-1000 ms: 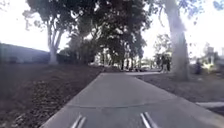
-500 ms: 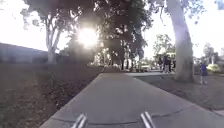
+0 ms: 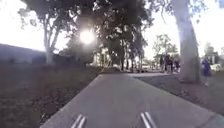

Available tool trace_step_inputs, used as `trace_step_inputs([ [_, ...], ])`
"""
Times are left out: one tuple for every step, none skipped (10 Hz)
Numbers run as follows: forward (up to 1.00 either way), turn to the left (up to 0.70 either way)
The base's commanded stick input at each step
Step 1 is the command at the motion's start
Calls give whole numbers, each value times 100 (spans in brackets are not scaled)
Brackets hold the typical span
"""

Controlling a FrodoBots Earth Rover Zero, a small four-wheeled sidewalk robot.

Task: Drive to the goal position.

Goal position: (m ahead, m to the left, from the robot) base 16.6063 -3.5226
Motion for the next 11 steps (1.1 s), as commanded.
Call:
trace_step_inputs([
  [98, 0],
  [98, 0],
  [98, 0],
  [98, 0],
  [98, 0],
  [98, 0],
  [98, 6],
  [98, 21],
  [98, 38],
  [98, 35],
  [98, 13],
])
